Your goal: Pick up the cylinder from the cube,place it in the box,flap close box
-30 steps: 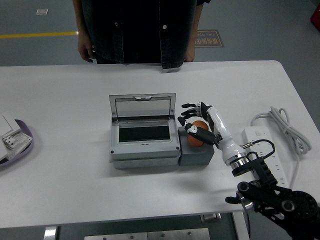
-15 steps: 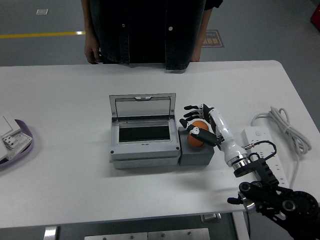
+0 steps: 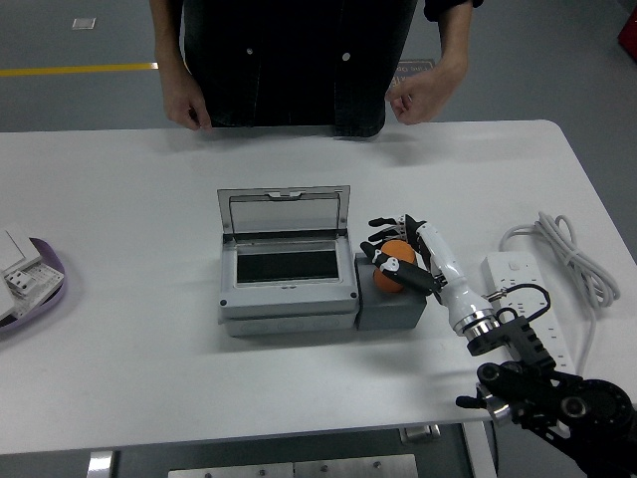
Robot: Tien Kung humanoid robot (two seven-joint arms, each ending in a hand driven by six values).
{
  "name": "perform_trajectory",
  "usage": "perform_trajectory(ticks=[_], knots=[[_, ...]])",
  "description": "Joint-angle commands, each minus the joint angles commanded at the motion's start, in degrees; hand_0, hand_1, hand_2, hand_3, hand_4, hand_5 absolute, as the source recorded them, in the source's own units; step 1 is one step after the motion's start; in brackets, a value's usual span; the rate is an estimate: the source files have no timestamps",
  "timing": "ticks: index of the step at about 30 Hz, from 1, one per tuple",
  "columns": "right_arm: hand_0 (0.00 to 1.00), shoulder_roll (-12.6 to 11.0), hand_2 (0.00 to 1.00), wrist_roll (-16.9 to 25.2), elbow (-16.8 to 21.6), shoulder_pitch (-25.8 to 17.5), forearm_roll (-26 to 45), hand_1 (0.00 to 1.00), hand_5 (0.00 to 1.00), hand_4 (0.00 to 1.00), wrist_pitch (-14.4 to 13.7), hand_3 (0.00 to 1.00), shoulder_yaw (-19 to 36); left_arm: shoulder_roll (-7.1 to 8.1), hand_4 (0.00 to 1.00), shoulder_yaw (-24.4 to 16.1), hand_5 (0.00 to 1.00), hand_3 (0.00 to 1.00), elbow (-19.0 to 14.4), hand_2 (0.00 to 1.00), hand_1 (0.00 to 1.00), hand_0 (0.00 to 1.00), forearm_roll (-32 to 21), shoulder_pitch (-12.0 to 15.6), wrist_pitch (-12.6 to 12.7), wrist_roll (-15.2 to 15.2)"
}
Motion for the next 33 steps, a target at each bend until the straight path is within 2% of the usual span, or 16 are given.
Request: perform_trajectory(ticks=[6, 7, 12, 13, 18, 19, 24, 25, 30, 31, 33], knots=[[0.726, -0.18, 0.537, -0.41, -0.46, 0.36, -0.17, 0.503, 0.43, 0.88, 0.32, 0.636, -0.94, 0.08, 0.661, 0.05, 0.224, 0.591, -0.01, 0.564, 0.551, 0.513, 0.07, -0.08, 0.0, -0.09], [0.676, -0.24, 0.551, -0.52, -0.45, 0.45, -0.3, 0.5, 0.339, 0.838, 0.38, 0.638, -1.16, 0.1, 0.658, 0.07, 0.22, 0.592, -0.01, 0.565, 0.551, 0.513, 0.1, -0.1, 0.0, -0.11], [0.676, -0.71, 0.551, -1.23, 0.1, 0.95, -1.57, 0.5, 0.339, 0.838, 0.48, 0.638, -2.42, 0.27, 0.658, -0.03, 0.22, 0.592, 0.01, 0.565, 0.551, 0.513, 0.45, -0.1, 0.03, -0.21], [0.628, -0.82, 0.561, -1.29, 0.24, 1.06, -1.69, 0.498, 0.249, 0.777, 0.51, 0.642, -2.72, 0.31, 0.658, -0.05, 0.219, 0.592, 0.02, 0.565, 0.551, 0.512, 0.53, -0.09, 0.06, -0.25], [0.628, -1.01, 0.561, -1.28, 0.48, 1.31, -1.61, 0.498, 0.249, 0.777, 0.65, 0.642, -3.25, 0.36, 0.658, -0.11, 0.219, 0.592, 0.06, 0.565, 0.551, 0.512, 0.74, -0.06, 0.11, -0.32], [0.594, -1.02, 0.568, -1.22, 0.47, 1.29, -1.46, 0.513, 0.194, 0.719, 0.68, 0.646, -3.22, 0.35, 0.658, -0.09, 0.222, 0.591, 0.07, 0.565, 0.551, 0.512, 0.72, -0.06, 0.12, -0.34], [0.594, -0.99, 0.568, -0.83, 0.3, 1.06, -0.68, 0.513, 0.194, 0.719, 0.59, 0.646, -2.75, 0.18, 0.658, 0.37, 0.222, 0.591, 0.05, 0.565, 0.551, 0.512, 0.16, -0.09, 0.22, -0.55], [0.584, -0.99, 0.564, -0.75, 0.27, 1.02, -0.53, 0.537, 0.138, 0.617, 0.54, 0.645, -2.68, 0.15, 0.657, 0.5, 0.22, 0.593, 0.04, 0.565, 0.551, 0.511, 0.0, -0.1, 0.24, -0.63], [0.584, -1.02, 0.564, -0.53, 0.39, 0.88, -0.34, 0.537, 0.138, 0.617, 0.13, 0.645, -2.4, 0.08, 0.657, 0.89, 0.22, 0.593, 0.04, 0.565, 0.551, 0.511, -0.57, -0.19, 0.38, -0.98], [0.663, -1.03, 0.519, -0.51, 0.43, 0.86, -0.36, 0.538, 0.002, 0.309, 0.02, 0.588, -2.37, 0.08, 0.656, 0.94, 0.218, 0.594, 0.04, 0.565, 0.552, 0.512, -0.65, -0.2, 0.4, -1.04], [0.663, -1.05, 0.519, -0.52, 0.57, 0.8, -0.5, 0.538, 0.002, 0.309, -0.29, 0.588, -2.27, 0.09, 0.656, 1.08, 0.218, 0.594, 0.06, 0.565, 0.552, 0.512, -0.89, -0.21, 0.46, -1.16]])
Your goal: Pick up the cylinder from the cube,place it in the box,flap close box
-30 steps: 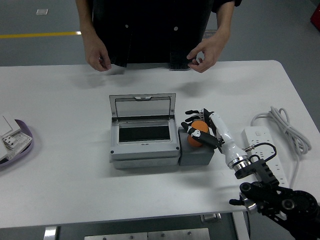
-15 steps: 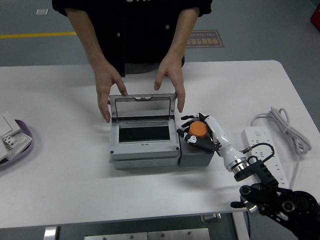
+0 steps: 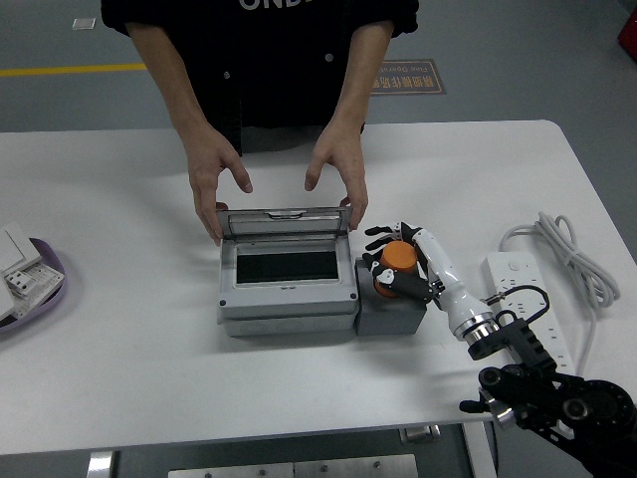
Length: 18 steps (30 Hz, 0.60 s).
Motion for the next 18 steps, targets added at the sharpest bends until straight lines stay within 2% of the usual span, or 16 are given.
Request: perform_trajectory(ticks=[3, 4, 9, 10, 15, 16, 18], knots=[[0.663, -0.01, 0.519, -0.27, 0.25, -0.07, -0.49, 0.538, 0.002, 0.309, -0.42, 0.588, 0.12, -0.01, 0.656, 0.0, 0.218, 0.594, 0.02, 0.565, 0.552, 0.512, -0.11, 0.01, 0.06, -0.14], [0.573, 0.0, 0.473, -0.37, 0.35, -0.09, -0.73, 0.487, 0.002, 0.002, -0.62, 0.498, 0.17, -0.01, 0.658, -0.02, 0.221, 0.594, 0.02, 0.565, 0.552, 0.51, -0.11, 0.02, 0.07, -0.17], [0.573, 0.09, 0.473, 0.11, 1.03, -0.41, -1.13, 0.487, 0.002, 0.002, -2.88, 0.498, 0.97, -0.02, 0.658, -0.14, 0.221, 0.594, 0.03, 0.565, 0.552, 0.51, -0.18, 0.03, 0.09, -0.27], [0.481, 0.16, 0.438, 0.43, 1.29, -0.48, -0.79, 0.437, 0.002, 0.002, -2.88, 0.407, 1.22, -0.01, 0.66, -0.15, 0.221, 0.594, 0.02, 0.566, 0.553, 0.51, -0.21, 0.05, 0.09, -0.28], [0.481, 0.83, 0.438, 1.78, 2.92, -0.33, 0.52, 0.437, 0.002, 0.002, -2.88, 0.407, 2.16, -0.03, 0.66, -0.35, 0.221, 0.594, 0.02, 0.566, 0.553, 0.51, -0.27, 0.12, 0.09, -0.29], [0.463, 1.02, 0.423, 1.83, 3.27, -0.22, 0.47, 0.42, 0.002, 0.002, -2.88, 0.362, 2.3, -0.03, 0.667, -0.4, 0.233, 0.595, 0.02, 0.566, 0.554, 0.51, -0.24, 0.12, 0.09, -0.28], [0.463, 1.49, 0.423, 1.5, 4.17, 0.1, -0.26, 0.42, 0.002, 0.002, -2.88, 0.362, 2.63, -0.03, 0.667, -0.47, 0.233, 0.595, 0.02, 0.566, 0.554, 0.51, -0.26, 0.14, 0.08, -0.28]])
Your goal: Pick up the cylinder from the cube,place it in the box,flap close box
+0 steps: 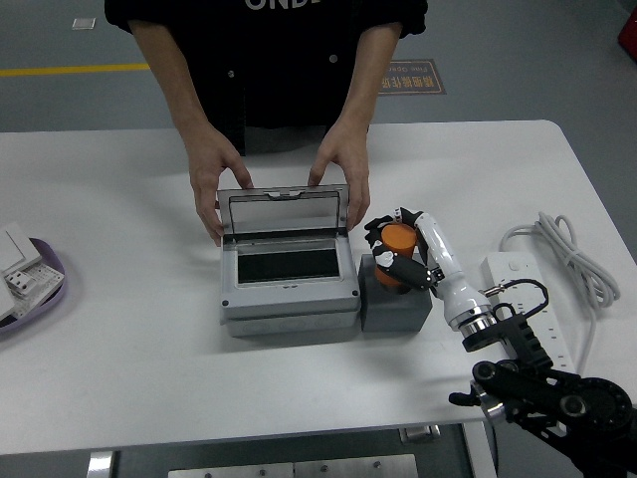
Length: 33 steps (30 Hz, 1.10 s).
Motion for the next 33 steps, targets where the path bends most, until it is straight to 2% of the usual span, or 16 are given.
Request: perform_trajectory(ticks=[2, 3, 8, 9, 11, 15, 16, 21, 22, 24, 26, 27, 33], knots=[[0.463, 0.47, 0.423, -0.82, 0.85, 0.41, -1.32, 0.42, 0.002, 0.002, 0.0, 0.362, 0.29, 0.01, 0.667, -0.04, 0.233, 0.595, -0.01, 0.566, 0.554, 0.51, -0.01, 0.0, 0.0, 0.0], [0.429, 0.8, 0.4, -1.73, 1.4, 0.79, -2.5, 0.399, 0.002, 0.002, 0.0, 0.325, 0.45, 0.02, 0.668, -0.08, 0.236, 0.595, -0.01, 0.567, 0.556, 0.511, -0.02, 0.01, -0.01, 0.01], [0.429, 2.65, 0.4, -7.37, 2.88, 3.36, -9.15, 0.399, 0.002, 0.002, 0.0, 0.325, 0.68, 0.09, 0.668, -0.2, 0.236, 0.595, -0.04, 0.567, 0.556, 0.511, 0.04, 0.09, -0.08, 0.09], [0.406, 3.0, 0.371, -8.33, 2.88, 3.94, -10.29, 0.366, 0.002, 0.002, 0.0, 0.304, 0.55, 0.1, 0.674, -0.24, 0.266, 0.593, -0.05, 0.565, 0.559, 0.512, 0.06, 0.1, -0.09, 0.11], [0.406, 3.84, 0.371, -10.81, 2.76, 5.28, -13.19, 0.366, 0.002, 0.002, 0.0, 0.304, 0.19, 0.13, 0.674, -0.29, 0.266, 0.593, -0.06, 0.565, 0.559, 0.512, 0.1, 0.11, -0.14, 0.13], [0.406, 5.8, 0.371, -16.87, 2.2, 8.24, -20.37, 0.366, 0.002, 0.002, 0.0, 0.304, -0.46, 0.24, 0.674, -0.63, 0.266, 0.593, -0.04, 0.565, 0.559, 0.512, 0.47, 0.19, -0.22, 0.28], [0.342, 6.46, 0.306, -18.83, 2.07, 9.15, -22.54, 0.297, 0.002, 0.002, 0.0, 0.265, -0.48, 0.26, 0.681, -0.89, 0.274, 0.593, -0.08, 0.565, 0.56, 0.512, 1.0, 0.26, -0.3, 0.44], [0.342, 8.61, 0.306, -28.26, 2.59, 12.46, -32.42, 0.297, 0.002, 0.002, 0.18, 0.265, -0.48, 0.26, 0.681, -2.48, 0.274, 0.593, -0.24, 0.565, 0.56, 0.512, 3.78, 0.78, -0.83, 1.54], [0.104, 9.08, 0.292, -31.31, 2.92, 13.29, -35.43, 0.233, 0.002, 0.002, 1.02, 0.265, -0.58, 0.29, 0.699, -2.84, 0.289, 0.594, -0.25, 0.566, 0.561, 0.512, 4.28, 0.91, -0.9, 1.76], [0.104, 9.6, 0.292, -34.88, 3.31, 14.18, -38.93, 0.233, 0.002, 0.002, 2.37, 0.265, -0.78, 0.33, 0.699, -3.16, 0.289, 0.594, -0.24, 0.566, 0.561, 0.512, 4.7, 0.98, -0.96, 1.93], [0.104, 10.42, 0.292, -39.7, 3.88, 15.38, -43.57, 0.233, 0.002, 0.002, 4.86, 0.265, -1.14, 0.41, 0.699, -3.35, 0.289, 0.594, -0.23, 0.566, 0.561, 0.512, 4.96, 0.94, -0.99, 2.01], [0.033, 10.8, 0.306, -42.1, 4.12, 15.88, -45.84, 0.21, 0.002, 0.002, 6.08, 0.277, -1.34, 0.45, 0.704, -3.36, 0.305, 0.593, -0.24, 0.566, 0.561, 0.512, 4.98, 0.89, -1.01, 2.02], [0.033, 12.03, 0.306, -53.44, 4.81, 17.69, -56.02, 0.21, 0.002, 0.002, 12.33, 0.277, -2.92, 0.58, 0.704, -3.5, 0.305, 0.593, -0.29, 0.566, 0.561, 0.512, 5.23, 0.7, -1.16, 2.16]])
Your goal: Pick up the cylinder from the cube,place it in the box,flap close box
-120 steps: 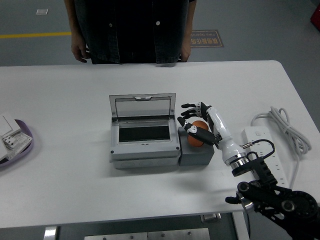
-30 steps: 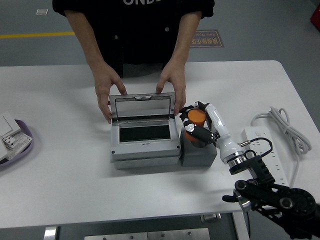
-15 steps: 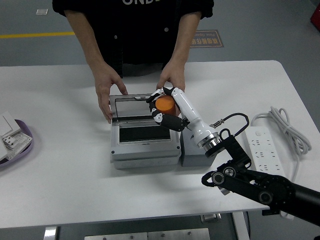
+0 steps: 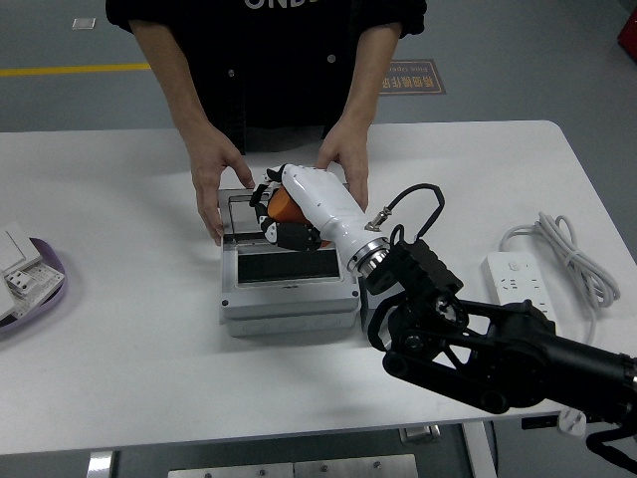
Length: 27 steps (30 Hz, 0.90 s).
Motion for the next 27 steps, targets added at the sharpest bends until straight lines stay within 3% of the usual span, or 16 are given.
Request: perform_trajectory(ticks=[1, 9, 15, 27], knots=[[0.023, 0.14, 0.369, -1.78, 0.0, 0.27, -1.57, 0.218, 0.002, 0.002, 0.88, 0.311, -0.47, 0.04, 0.704, -0.04, 0.317, 0.593, 0.0, 0.565, 0.561, 0.513, 0.06, -0.01, -0.02, 0.03], [0.017, 1.56, 0.393, -10.71, -2.05, 2.03, -11.58, 0.23, 0.002, 0.002, 5.88, 0.326, -4.99, 0.25, 0.706, -0.53, 0.321, 0.593, 0.01, 0.565, 0.561, 0.513, 0.68, -0.15, -0.2, 0.29], [0.018, 1.9, 0.392, -8.88, -3.06, 2.36, -12.3, 0.233, 0.002, 0.002, 8.21, 0.326, -6.49, 0.2, 0.706, -0.71, 0.322, 0.594, -0.02, 0.565, 0.561, 0.513, 0.94, -0.15, -0.3, 0.48], [0.031, 2.0, 0.397, -4.16, -3.82, 2.51, -10.92, 0.249, 0.002, 0.002, 5.67, 0.33, -7.1, 0.21, 0.703, -0.89, 0.321, 0.592, -0.02, 0.564, 0.561, 0.513, 1.34, -0.15, -0.43, 0.82]])
